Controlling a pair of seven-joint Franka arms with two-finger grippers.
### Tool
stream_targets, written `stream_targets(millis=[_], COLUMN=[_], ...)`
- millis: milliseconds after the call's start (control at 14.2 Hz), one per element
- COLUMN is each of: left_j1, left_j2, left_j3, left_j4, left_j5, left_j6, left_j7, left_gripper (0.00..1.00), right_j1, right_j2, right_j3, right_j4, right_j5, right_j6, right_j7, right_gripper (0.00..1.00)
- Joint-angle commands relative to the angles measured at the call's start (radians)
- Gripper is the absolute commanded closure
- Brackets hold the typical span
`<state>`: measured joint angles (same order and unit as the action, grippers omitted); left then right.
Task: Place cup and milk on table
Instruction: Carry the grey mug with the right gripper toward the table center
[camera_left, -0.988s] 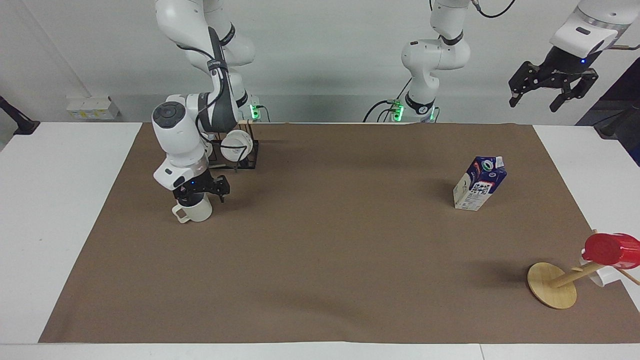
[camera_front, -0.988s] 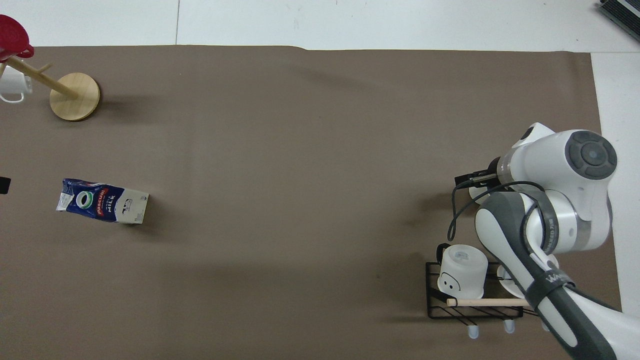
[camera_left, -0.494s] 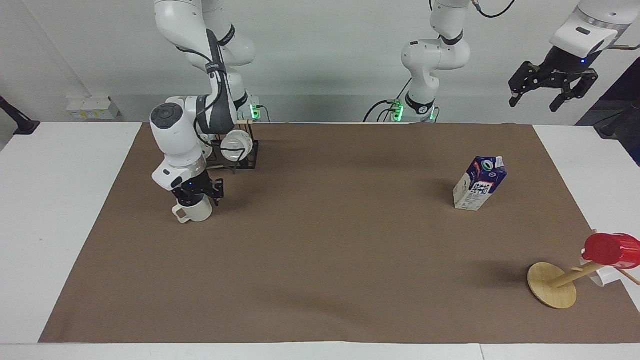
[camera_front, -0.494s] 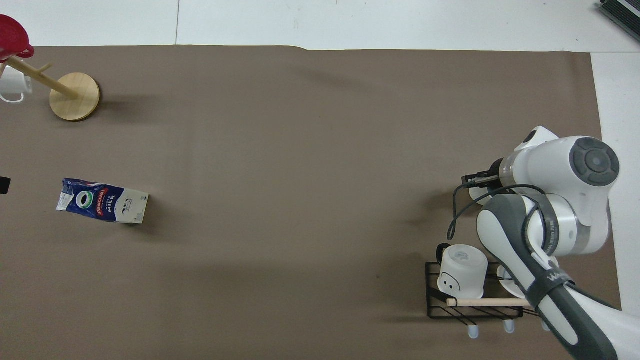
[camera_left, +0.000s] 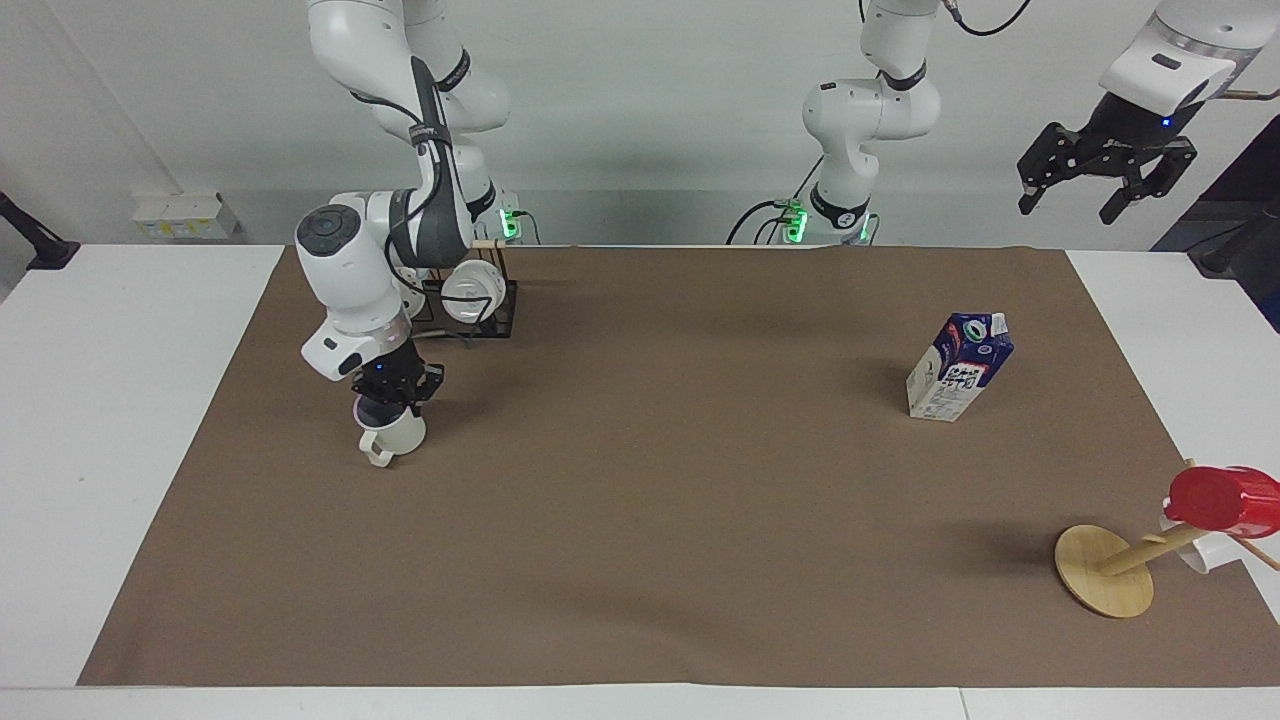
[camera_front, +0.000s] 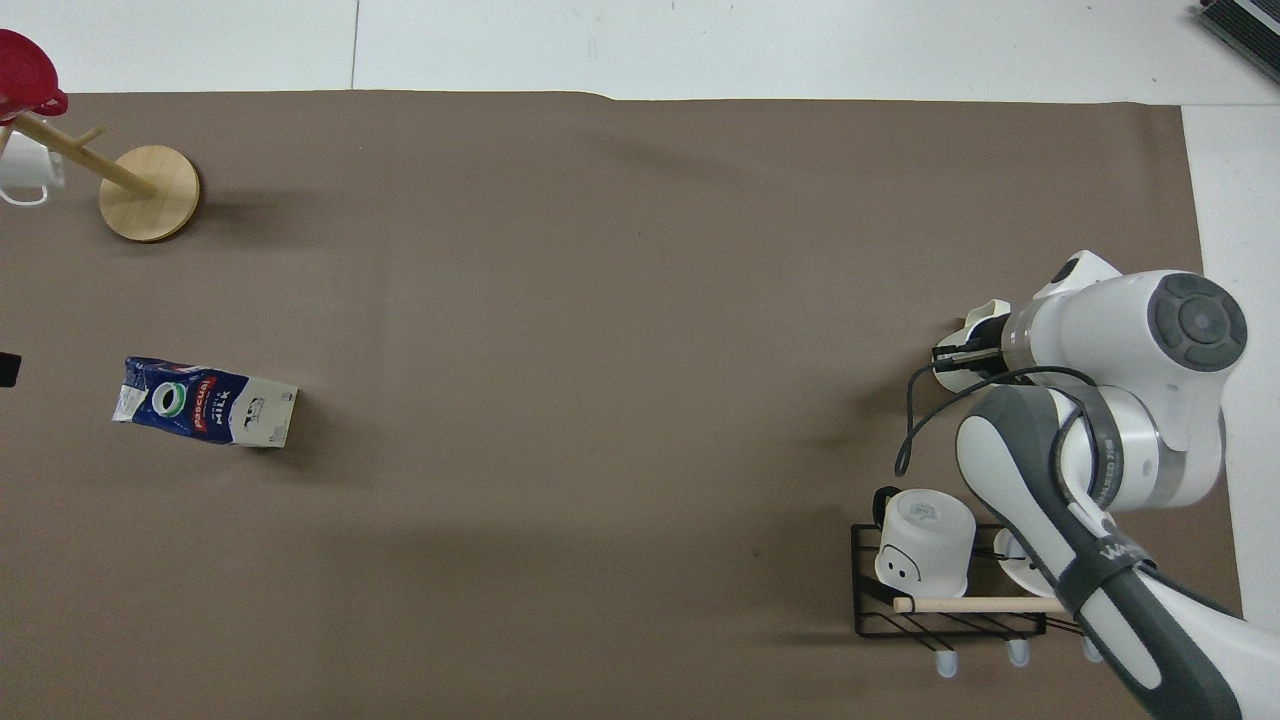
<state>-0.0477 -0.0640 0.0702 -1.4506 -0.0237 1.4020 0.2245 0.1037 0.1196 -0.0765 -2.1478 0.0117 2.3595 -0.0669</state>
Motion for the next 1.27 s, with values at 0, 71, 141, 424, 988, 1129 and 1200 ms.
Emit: stream_targets(millis=[0,71,141,424,988,1129,1200], left_j1=[-0.014,-0.014,-0.014,-0.014,-0.014,-0.014,-0.014], left_j2=[0.000,0.000,0.000,0.000,-0.017,-0.017,-0.017], left_j3=[0.008,0.008,0.008,0.008,0.008,0.008,0.008], left_j4=[-0.004,-0.004,-0.004,-0.008,-0.034,-0.034,-0.033], left_j5=[0.015,0.015,0.015,0.015,0.015,0.013,0.015], left_j6=[0.029,0.040,0.046,0.045,0.037,0.037,0.038], left_j7=[0.007,0.009,0.009,0.010,0.006,0.006,0.006], left_gripper=[0.00,0.00,0.00,0.00,0.00,0.00,0.00], right_j1=[-0.001,0.005,0.014,0.097,0.325,0.369,0.388], right_j2=[0.005,0.005,0.006,0.035,0.113,0.149,0.158], right_j3=[0.006,0.008,0.009,0.011,0.011,0.012,0.012], right_j4=[0.046,0.071,0.098,0.235,0.387,0.434,0.446], right_j5=[0.017,0.017,0.017,0.014,-0.003,-0.001,-0.001], right_j6=[0.001,-0.011,-0.035,-0.172,-0.252,-0.264,-0.266], right_j7=[0.103,0.195,0.287,0.521,0.876,0.949,0.964], right_gripper=[1.00,1.00,1.00,1.00,1.00,1.00,1.00])
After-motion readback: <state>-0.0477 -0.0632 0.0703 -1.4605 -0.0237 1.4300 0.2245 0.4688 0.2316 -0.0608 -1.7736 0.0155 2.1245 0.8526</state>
